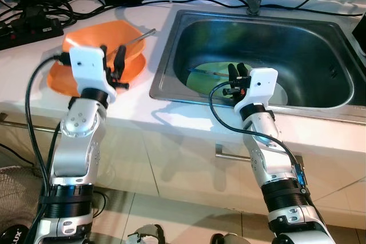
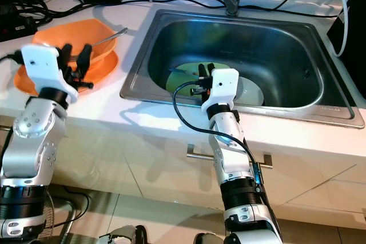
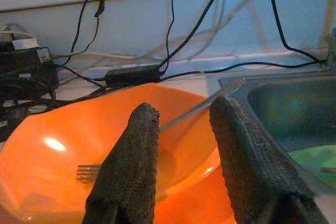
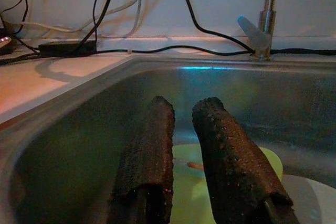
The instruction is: Kitchen organization
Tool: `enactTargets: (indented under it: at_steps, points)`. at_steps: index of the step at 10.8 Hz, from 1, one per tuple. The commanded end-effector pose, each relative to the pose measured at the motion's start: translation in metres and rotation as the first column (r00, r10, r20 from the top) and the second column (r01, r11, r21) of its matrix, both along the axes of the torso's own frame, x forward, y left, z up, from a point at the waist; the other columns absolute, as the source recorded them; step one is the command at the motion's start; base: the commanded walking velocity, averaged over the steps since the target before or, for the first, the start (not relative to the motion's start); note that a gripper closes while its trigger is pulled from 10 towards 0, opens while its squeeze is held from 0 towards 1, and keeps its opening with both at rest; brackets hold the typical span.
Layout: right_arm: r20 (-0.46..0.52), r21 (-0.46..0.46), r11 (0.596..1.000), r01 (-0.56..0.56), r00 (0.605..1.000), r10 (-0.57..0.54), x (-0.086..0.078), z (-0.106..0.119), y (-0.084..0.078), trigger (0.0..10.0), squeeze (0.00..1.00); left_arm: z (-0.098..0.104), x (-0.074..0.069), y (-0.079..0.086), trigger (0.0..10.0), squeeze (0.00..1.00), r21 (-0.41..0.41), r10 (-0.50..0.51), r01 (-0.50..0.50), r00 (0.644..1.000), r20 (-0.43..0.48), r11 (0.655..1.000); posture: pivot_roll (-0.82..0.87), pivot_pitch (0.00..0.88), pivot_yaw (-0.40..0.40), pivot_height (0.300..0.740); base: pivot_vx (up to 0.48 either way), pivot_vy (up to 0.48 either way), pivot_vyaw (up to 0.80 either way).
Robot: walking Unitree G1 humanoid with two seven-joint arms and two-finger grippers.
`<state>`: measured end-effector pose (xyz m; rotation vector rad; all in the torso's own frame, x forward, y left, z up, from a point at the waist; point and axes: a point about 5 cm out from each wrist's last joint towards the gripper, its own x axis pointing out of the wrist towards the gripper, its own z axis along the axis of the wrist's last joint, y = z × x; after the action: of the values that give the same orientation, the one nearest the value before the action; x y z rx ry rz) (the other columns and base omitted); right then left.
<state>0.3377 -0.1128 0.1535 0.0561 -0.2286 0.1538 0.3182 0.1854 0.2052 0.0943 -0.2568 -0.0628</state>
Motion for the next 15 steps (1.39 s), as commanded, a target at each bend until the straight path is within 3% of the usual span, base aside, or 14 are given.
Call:
enactTargets:
  at_steps: [1,11,15]
  points:
    - [-0.015,0.005,1.000,0.015,1.000,-0.015,0.001,-0.003,-0.002,10.0,0.00,-0.005,-0.001,0.002,10.0,0.00,-0.013,0.005,-0.006,1.000,-0.026,1.000,0.12,0.096,0.017,0.740,0.000,0.000,0.00]
    - [-0.016,0.001,1.000,0.020,1.000,-0.020,0.002,-0.004,-0.004,10.0,0.00,-0.016,-0.002,0.029,10.0,0.00,0.034,0.097,-0.094,0.991,-0.094,0.995,0.12,0.097,0.017,0.740,0.000,0.000,0.00]
    - [-0.022,-0.002,1.000,0.018,1.000,-0.018,0.002,-0.005,-0.003,10.0,0.00,-0.023,-0.003,0.036,10.0,0.00,-0.019,0.109,-0.112,0.986,-0.129,0.993,0.12,0.097,0.016,0.740,0.000,0.000,0.00]
